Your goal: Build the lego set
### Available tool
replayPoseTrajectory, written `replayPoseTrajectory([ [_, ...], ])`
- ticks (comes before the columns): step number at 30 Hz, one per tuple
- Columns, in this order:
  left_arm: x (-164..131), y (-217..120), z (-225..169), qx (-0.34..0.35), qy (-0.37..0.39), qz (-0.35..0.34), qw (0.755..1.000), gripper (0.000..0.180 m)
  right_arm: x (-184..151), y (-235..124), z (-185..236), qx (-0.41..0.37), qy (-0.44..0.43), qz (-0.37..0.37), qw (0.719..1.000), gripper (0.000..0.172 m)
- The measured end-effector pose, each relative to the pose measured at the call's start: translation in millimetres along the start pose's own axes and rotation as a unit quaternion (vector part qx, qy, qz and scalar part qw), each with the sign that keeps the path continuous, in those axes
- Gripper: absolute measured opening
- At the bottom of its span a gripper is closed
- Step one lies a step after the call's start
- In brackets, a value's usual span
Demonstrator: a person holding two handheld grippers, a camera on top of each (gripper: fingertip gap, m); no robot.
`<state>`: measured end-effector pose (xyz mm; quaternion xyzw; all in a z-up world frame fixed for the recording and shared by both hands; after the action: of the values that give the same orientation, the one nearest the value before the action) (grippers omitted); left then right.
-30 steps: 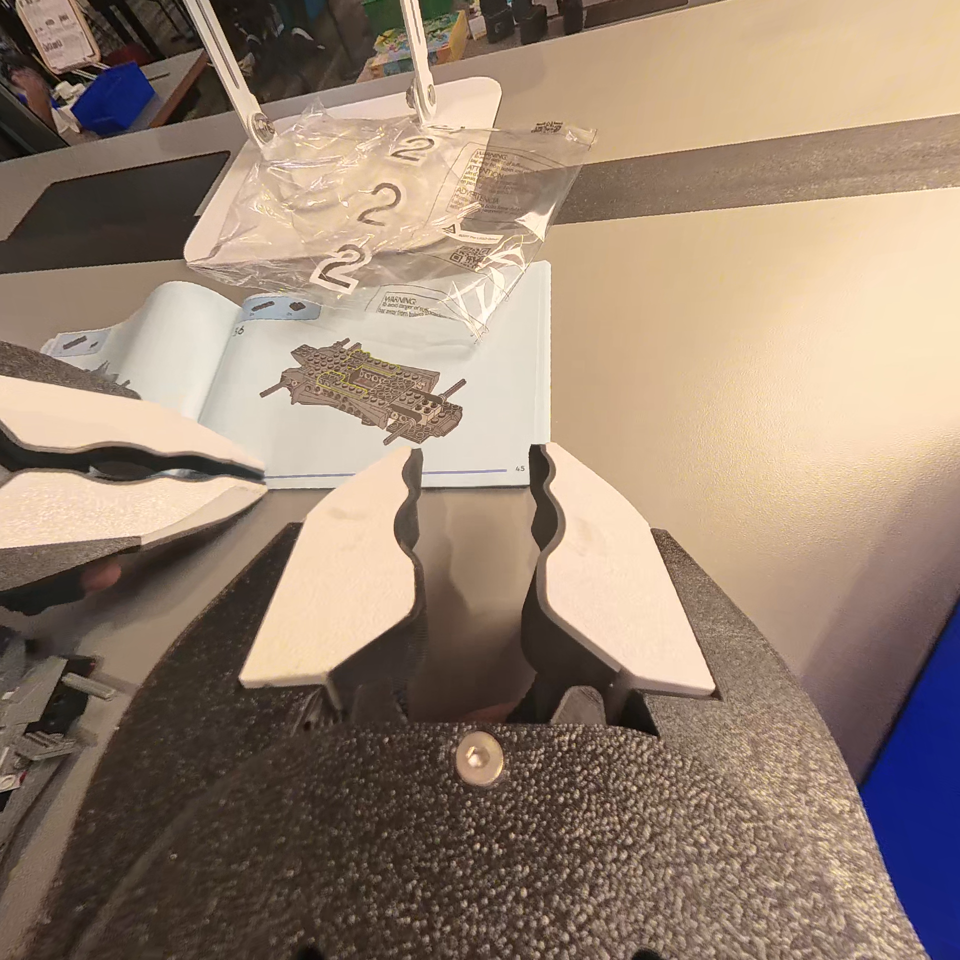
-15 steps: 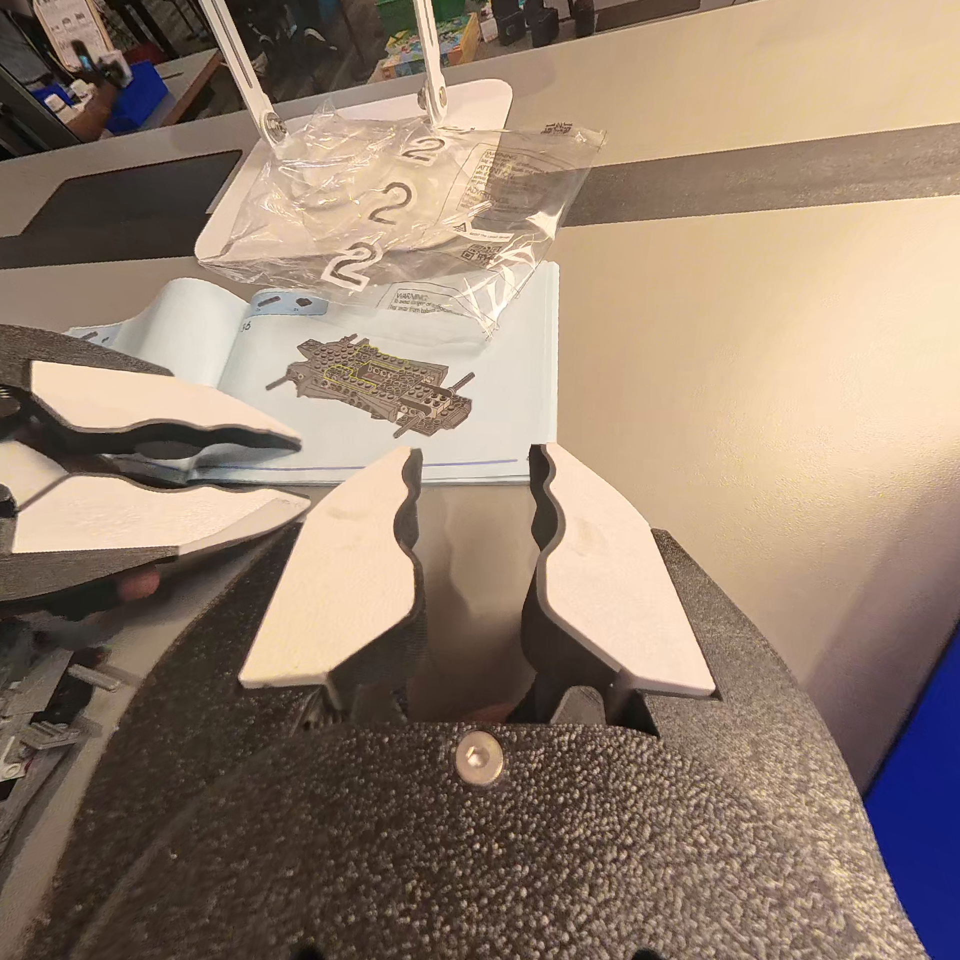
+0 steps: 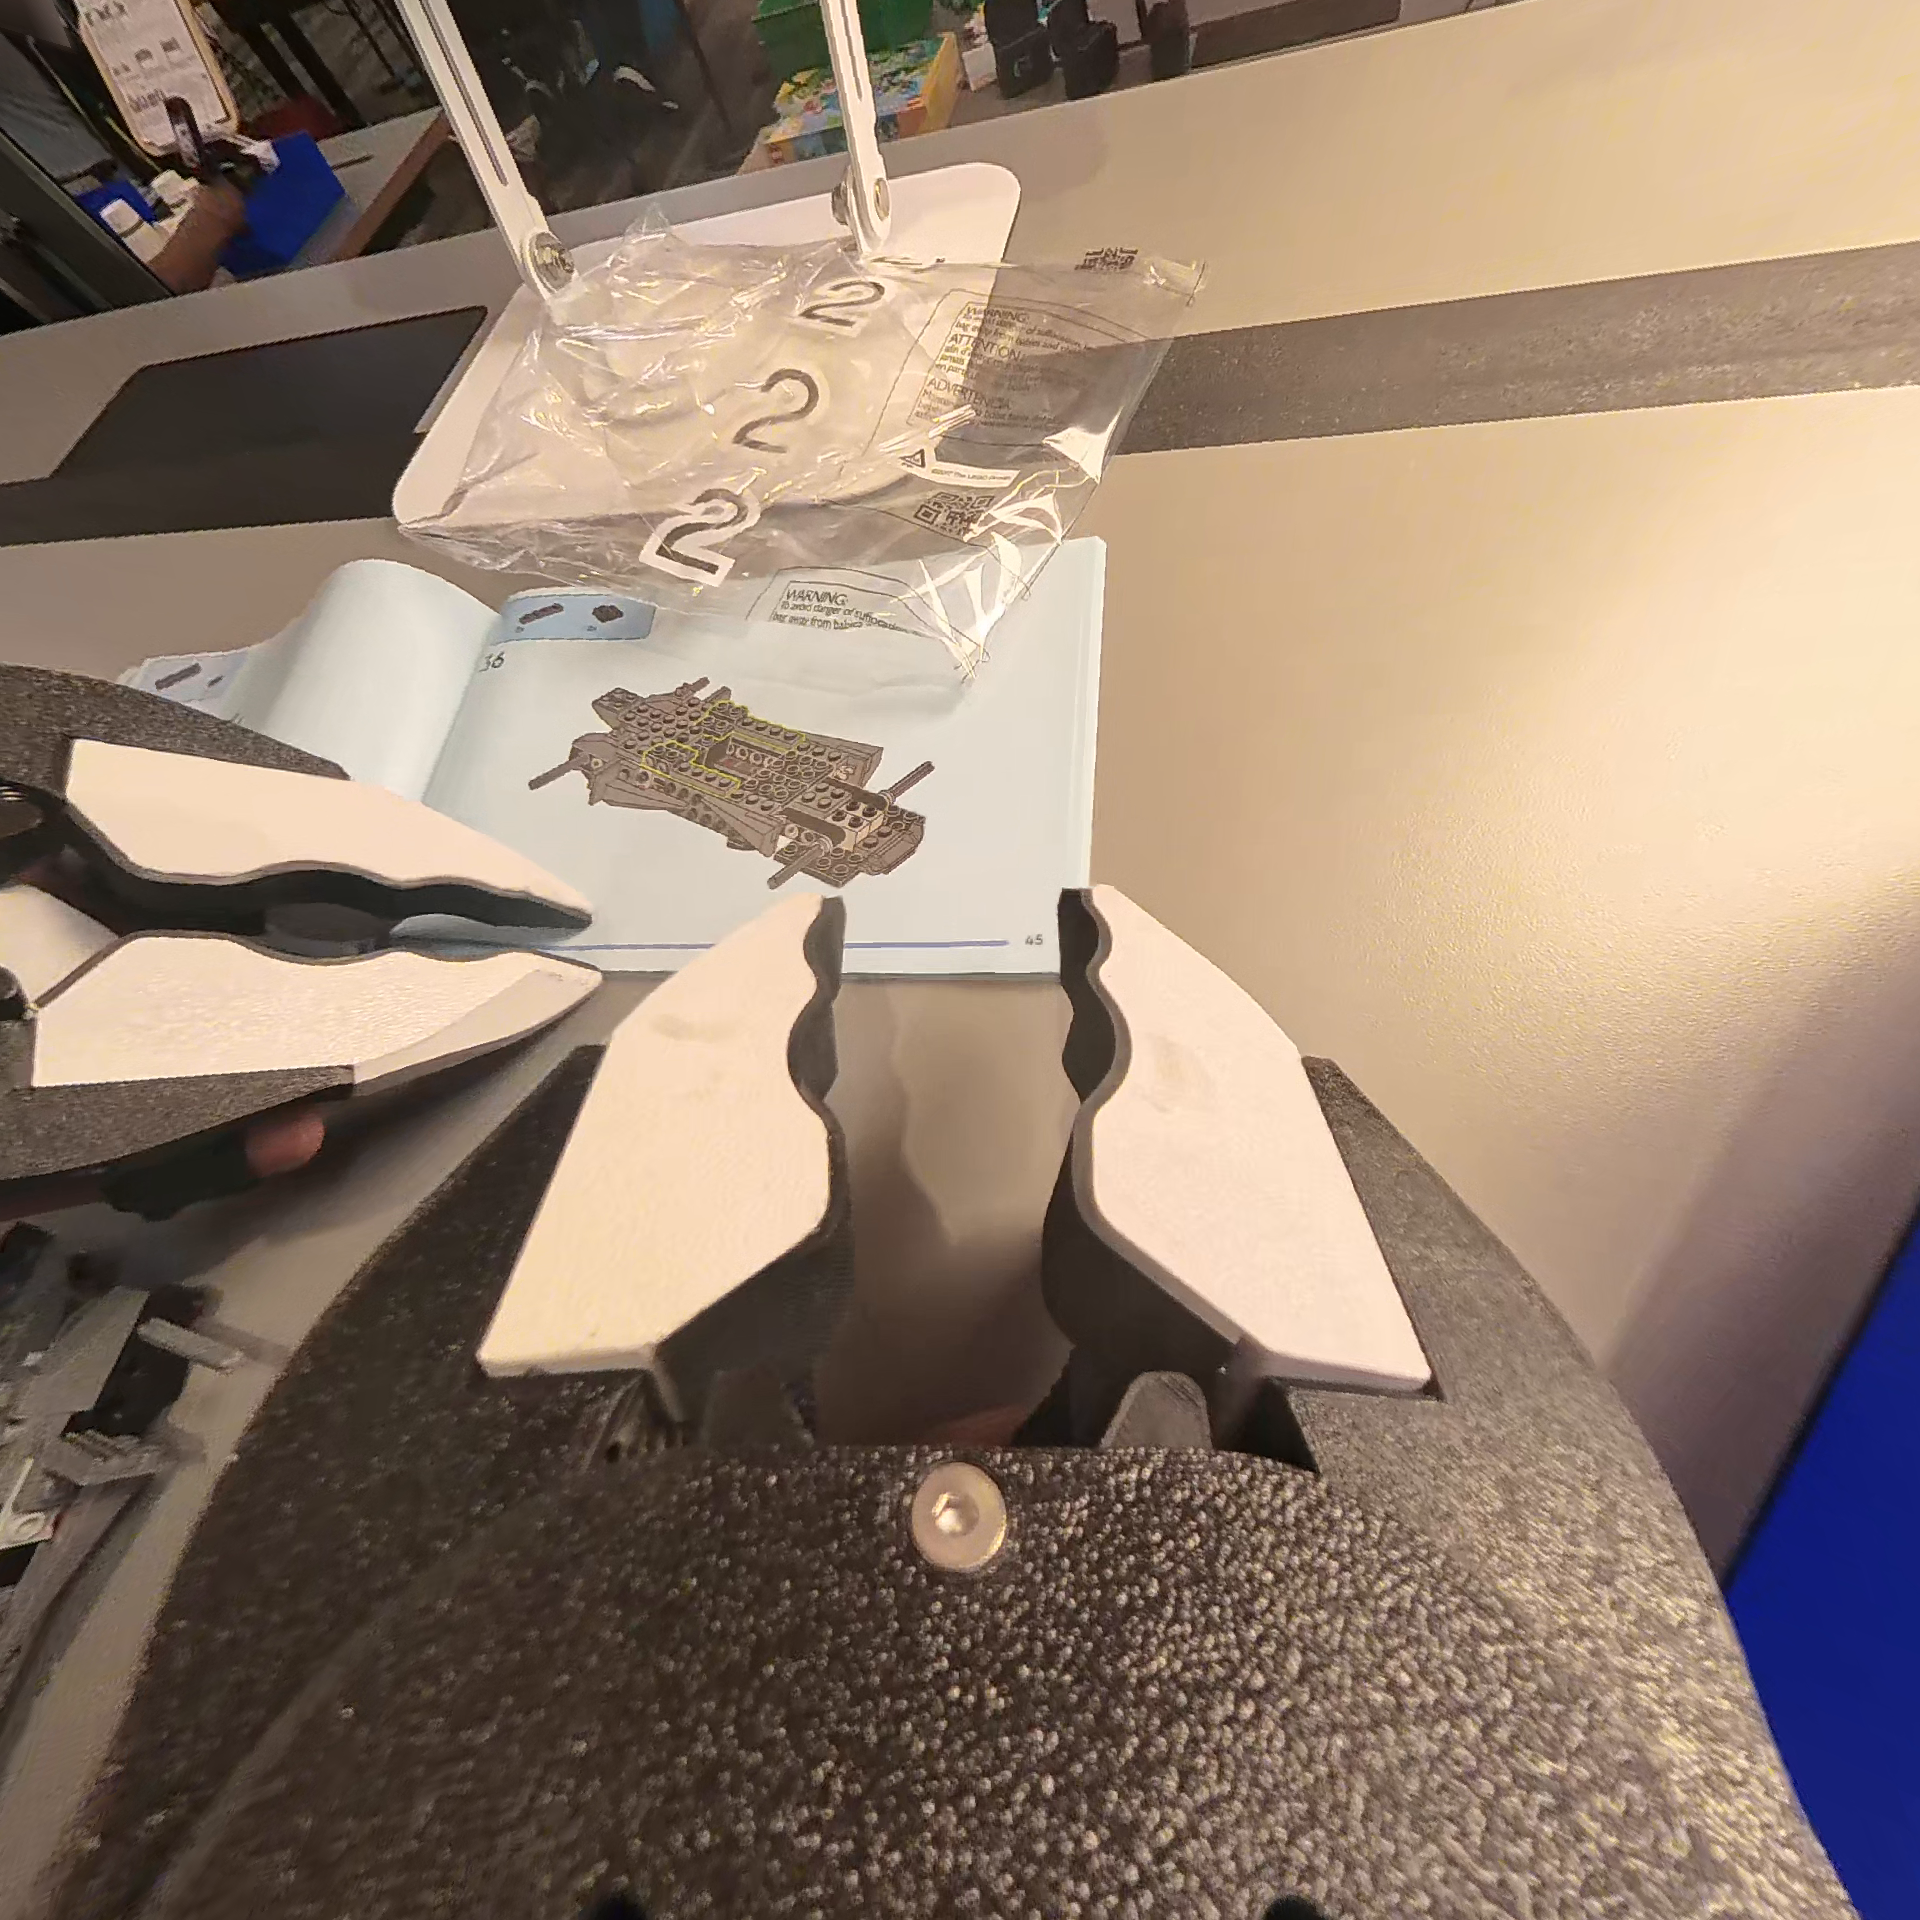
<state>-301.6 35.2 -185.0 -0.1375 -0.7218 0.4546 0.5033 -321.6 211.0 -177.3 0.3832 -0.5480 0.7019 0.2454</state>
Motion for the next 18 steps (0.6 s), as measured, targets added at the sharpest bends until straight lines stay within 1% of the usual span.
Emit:
replayPoseTrajectory([
  [5,0.3,-0.8,-1.3,-0.016,0.000,0.002,1.000,0.004,-0.4,-1.1,-3.1,-0.003,0.000,0.000,1.000,0.041],
  [14,-0.8,-5.6,2.7,-0.041,-0.023,-0.017,0.999,0.001,-0.6,-1.3,-3.5,0.000,0.001,0.002,1.000,0.041],
  [18,-1.0,-8.9,4.5,-0.043,-0.032,-0.025,0.998,0.001,-2.4,-0.8,-1.3,0.006,-0.015,0.015,1.000,0.041],
])
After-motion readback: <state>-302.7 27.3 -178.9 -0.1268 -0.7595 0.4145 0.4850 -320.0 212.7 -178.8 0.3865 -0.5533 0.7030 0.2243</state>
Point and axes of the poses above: each gripper's, where its closed fingertips meet, y out along the fingers, x out of its top, z = x × y across the jaws, the point moved 9 cm from there along -y, back along the fingers, and after that the axes turned 15 degrees about -x, right-handed, at the moved point
